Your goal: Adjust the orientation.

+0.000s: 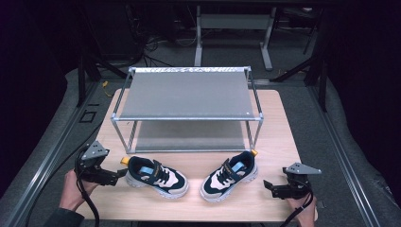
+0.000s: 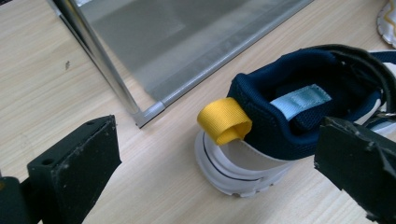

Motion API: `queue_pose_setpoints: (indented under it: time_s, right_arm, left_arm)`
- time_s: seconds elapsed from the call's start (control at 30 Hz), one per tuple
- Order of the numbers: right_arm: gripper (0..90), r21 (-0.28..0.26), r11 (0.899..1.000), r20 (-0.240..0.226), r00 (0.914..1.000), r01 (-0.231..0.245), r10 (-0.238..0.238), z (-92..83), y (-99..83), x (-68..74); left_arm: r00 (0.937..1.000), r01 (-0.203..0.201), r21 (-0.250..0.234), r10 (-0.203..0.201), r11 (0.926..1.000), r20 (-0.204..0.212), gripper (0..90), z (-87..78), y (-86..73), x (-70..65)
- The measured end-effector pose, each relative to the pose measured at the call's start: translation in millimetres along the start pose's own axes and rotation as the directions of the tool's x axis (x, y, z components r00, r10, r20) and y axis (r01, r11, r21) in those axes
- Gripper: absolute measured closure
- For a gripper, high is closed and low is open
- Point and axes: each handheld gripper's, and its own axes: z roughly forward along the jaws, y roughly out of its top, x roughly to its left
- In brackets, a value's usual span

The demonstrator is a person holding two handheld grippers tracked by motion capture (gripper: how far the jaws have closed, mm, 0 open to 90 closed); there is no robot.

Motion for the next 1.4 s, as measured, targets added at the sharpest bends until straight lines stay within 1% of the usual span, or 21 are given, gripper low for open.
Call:
queue_pose_setpoints:
  time_s: [0.13,0.27,0.33,0.47,0.6,0.7,0.8,0.83,0.87,0.9,0.93,1.03,1.07,1.1,1.13,1.17,1.2,1.23,1.27,1.33,1.4]
  right_arm:
    - [0.0,0.002,1.0,0.0,1.0,0.0,0.0,0.1,0.2,-0.3]
    - [0.0,0.0,1.0,-0.005,1.0,-0.002,0.002,0.4,0.3,-0.9]
    - [0.0,0.01,1.0,-0.001,1.0,0.008,-0.008,-0.1,0.5,-0.6]
    - [0.1,0.008,1.0,-0.001,1.0,0.007,-0.007,0.0,0.4,-0.4]
    - [0.3,0.009,1.0,0.002,0.9999,0.012,-0.012,-0.1,0.4,-0.3]
    - [0.5,0.006,1.0,-0.004,1.0,0.007,-0.006,0.2,0.4,-0.5]
    - [0.6,0.008,1.0,-0.004,1.0,0.006,-0.006,0.4,0.6,-0.6]
    - [0.6,0.008,1.0,-0.002,1.0,0.005,-0.005,0.5,0.6,-0.6]
    - [0.7,0.008,1.0,-0.002,1.0,0.005,-0.005,0.5,0.6,-0.6]
    - [1.0,0.007,1.0,0.0,1.0,0.004,-0.004,0.9,0.6,-0.4]
    - [1.0,0.007,1.0,0.0,1.0,0.004,-0.004,0.9,0.6,-0.4]
    - [1.1,0.009,1.0,-0.003,1.0,0.008,-0.008,1.1,0.8,-0.1]
    - [1.2,0.011,1.0,-0.001,1.0,0.008,-0.008,1.1,0.9,-0.2]
    - [1.2,0.013,1.0,0.001,1.0,0.009,-0.009,1.1,1.0,-0.4]
    - [1.2,0.013,1.0,0.001,1.0,0.009,-0.009,1.1,1.0,-0.4]
    - [1.3,0.016,1.0,0.001,0.9999,0.011,-0.011,1.1,1.0,-0.4]
    - [1.8,0.011,1.0,0.002,0.9999,0.011,-0.011,1.4,0.5,0.5]
    - [1.8,0.011,1.0,0.002,0.9999,0.011,-0.011,1.4,0.5,0.5]
    - [1.9,0.011,1.0,0.006,0.9999,0.013,-0.013,1.0,0.6,0.7]
    - [1.9,0.01,1.0,0.006,0.9999,0.013,-0.013,0.9,0.6,0.7]
    - [1.9,0.009,1.0,0.003,0.9999,0.016,-0.016,0.9,0.7,0.7]
  left_arm:
    - [0.9997,-0.024,0.014,0.024,0.9996,0.007,0.1,2.0,7.4,-1.5]
    - [0.9996,-0.025,0.018,0.025,0.9995,0.017,0.1,6.2,14.2,-2.5]
    - [0.9993,-0.03,0.036,0.029,0.9989,0.023,0.1,11.8,18.8,-3.2]
    - [0.999,-0.031,0.047,0.029,0.9984,0.035,0.0,17.8,23.3,-5.0]
    - [0.9992,-0.027,0.071,0.025,0.9971,0.032,0.1,24.0,28.4,-7.0]
    - [0.9995,-0.023,0.088,0.021,0.9959,0.025,12.6,28.3,33.5,-7.7]
    - [0.9995,-0.026,0.102,0.024,0.9945,0.023,19.0,30.8,35.7,-8.5]
    - [0.9994,-0.027,0.107,0.024,0.9939,0.026,19.0,31.5,36.5,-8.5]
    - [0.9993,-0.032,0.115,0.03,0.9929,0.022,23.3,33.1,37.2,-8.9]
    - [0.9993,-0.035,0.121,0.032,0.992,0.02,32.8,34.0,37.5,-9.3]
    - [0.999,-0.038,0.129,0.034,0.991,0.027,32.8,35.1,37.5,-9.8]
    - [0.9983,-0.051,0.152,0.046,0.9871,0.037,45.3,39.1,36.6,-12.3]
    - [0.9978,-0.056,0.157,0.05,0.986,0.043,53.5,40.8,35.5,-12.4]
    - [0.998,-0.053,0.16,0.047,0.9856,0.042,55.5,42.2,34.4,-12.4]
    - [0.998,-0.044,0.16,0.036,0.9862,0.053,55.5,44.2,32.8,-12.2]
    - [0.9976,-0.043,0.161,0.034,0.9859,0.06,59.7,45.6,32.3,-12.0]
    - [0.998,-0.05,0.172,0.043,0.9838,0.046,66.5,47.8,32.7,-15.2]
    - [0.998,-0.05,0.172,0.043,0.9838,0.046,67.5,47.8,32.7,-15.2]
    - [0.9981,-0.056,0.175,0.05,0.983,0.036,67.5,48.0,33.5,-16.5]
    - [0.9982,-0.06,0.184,0.057,0.981,0.019,71.1,48.0,35.4,-18.5]
    - [0.9981,-0.061,0.184,0.058,0.981,0.019,74.5,47.9,36.1,-19.2]
